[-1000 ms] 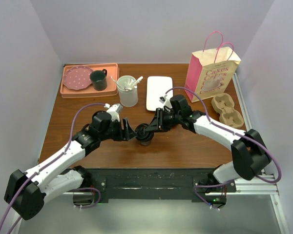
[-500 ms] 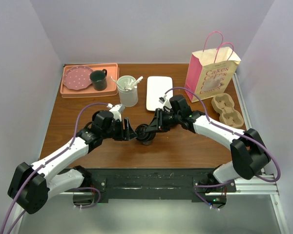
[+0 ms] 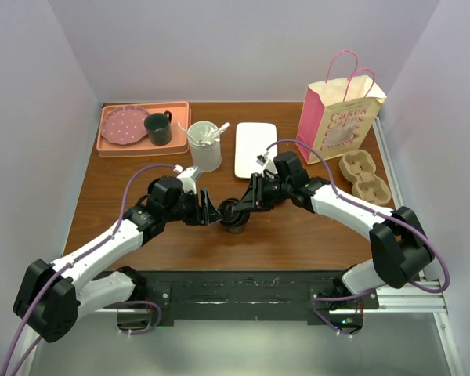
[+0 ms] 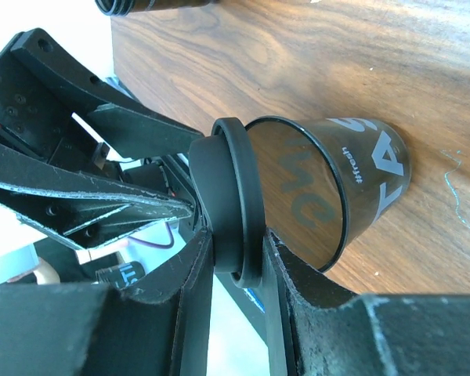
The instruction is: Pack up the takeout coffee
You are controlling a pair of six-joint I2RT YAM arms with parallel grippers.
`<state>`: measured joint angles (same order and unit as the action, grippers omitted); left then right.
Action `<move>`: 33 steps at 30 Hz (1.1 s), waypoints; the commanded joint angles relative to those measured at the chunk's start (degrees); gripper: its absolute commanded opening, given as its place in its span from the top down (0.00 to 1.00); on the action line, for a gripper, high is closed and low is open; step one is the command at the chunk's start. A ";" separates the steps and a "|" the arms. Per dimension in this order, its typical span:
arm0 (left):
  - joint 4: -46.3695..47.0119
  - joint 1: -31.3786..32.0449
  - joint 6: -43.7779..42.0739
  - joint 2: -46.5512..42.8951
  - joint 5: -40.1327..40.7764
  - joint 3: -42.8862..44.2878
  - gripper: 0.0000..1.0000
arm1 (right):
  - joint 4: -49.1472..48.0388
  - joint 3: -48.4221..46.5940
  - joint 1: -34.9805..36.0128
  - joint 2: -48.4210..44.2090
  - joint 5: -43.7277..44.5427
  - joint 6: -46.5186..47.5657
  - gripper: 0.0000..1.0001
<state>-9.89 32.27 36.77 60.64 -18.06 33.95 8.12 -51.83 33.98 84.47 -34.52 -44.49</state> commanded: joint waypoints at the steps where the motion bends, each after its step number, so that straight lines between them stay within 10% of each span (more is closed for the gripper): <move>1: 2.24 -0.28 -1.09 0.26 -2.32 1.20 0.42 | -0.56 -1.17 -0.84 -2.20 -2.30 0.98 0.71; 33: 5.14 -0.28 -1.18 5.98 -3.82 2.70 0.44 | 1.28 0.24 -3.21 -2.46 -3.53 2.39 0.59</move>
<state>-6.85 32.27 36.73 66.37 -20.40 34.33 9.37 -51.70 31.05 84.23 -36.71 -42.74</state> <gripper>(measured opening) 0.562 0.407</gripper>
